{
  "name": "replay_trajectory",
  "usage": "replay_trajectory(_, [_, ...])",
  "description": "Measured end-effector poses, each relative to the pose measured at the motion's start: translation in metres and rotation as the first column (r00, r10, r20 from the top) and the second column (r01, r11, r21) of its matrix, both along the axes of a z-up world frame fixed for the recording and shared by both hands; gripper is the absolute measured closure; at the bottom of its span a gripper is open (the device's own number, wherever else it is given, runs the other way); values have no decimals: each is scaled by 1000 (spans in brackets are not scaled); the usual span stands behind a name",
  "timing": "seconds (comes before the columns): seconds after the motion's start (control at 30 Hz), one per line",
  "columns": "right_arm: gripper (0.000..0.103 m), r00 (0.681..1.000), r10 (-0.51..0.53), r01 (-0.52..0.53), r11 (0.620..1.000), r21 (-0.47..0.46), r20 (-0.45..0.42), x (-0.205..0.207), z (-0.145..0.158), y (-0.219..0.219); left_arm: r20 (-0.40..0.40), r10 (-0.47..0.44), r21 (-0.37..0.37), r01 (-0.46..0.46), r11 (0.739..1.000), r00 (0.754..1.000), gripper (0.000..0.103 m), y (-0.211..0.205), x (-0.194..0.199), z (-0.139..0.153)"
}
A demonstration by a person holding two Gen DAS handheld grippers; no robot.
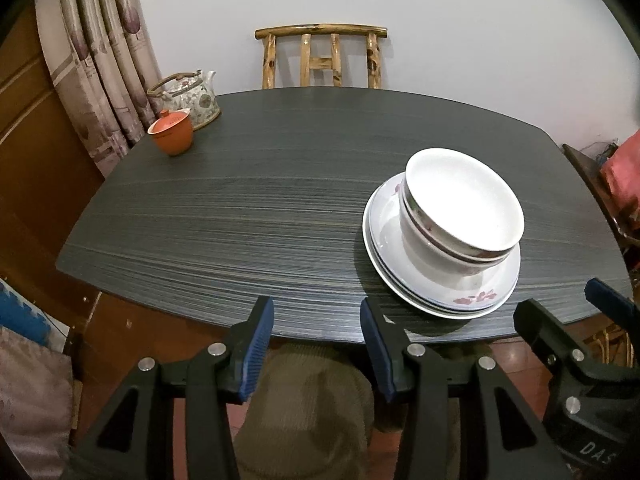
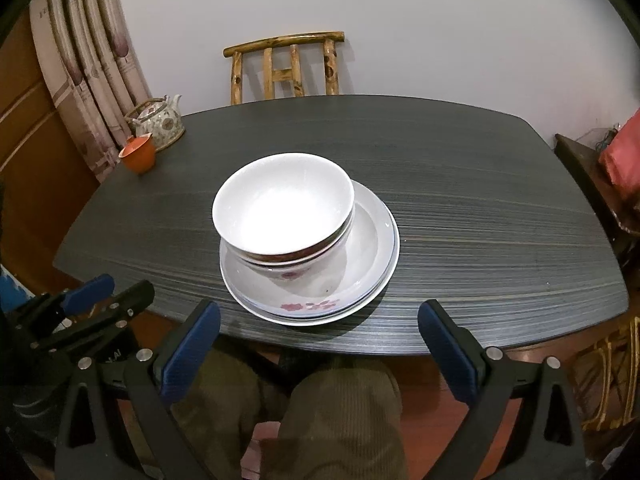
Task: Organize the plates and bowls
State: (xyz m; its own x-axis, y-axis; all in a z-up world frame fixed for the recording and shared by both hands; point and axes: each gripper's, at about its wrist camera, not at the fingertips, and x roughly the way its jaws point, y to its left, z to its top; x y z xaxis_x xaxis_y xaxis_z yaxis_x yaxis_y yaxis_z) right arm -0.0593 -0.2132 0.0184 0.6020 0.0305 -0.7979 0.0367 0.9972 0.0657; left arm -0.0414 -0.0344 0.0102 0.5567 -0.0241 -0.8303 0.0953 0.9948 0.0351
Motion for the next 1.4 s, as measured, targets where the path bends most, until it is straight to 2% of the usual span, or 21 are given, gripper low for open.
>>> replay_trajectory(1.4, [4, 1000, 21, -21, 999, -29, 0, -4, -11, 8, 13, -4, 21, 4, 1000, 1000, 57, 8, -1, -3])
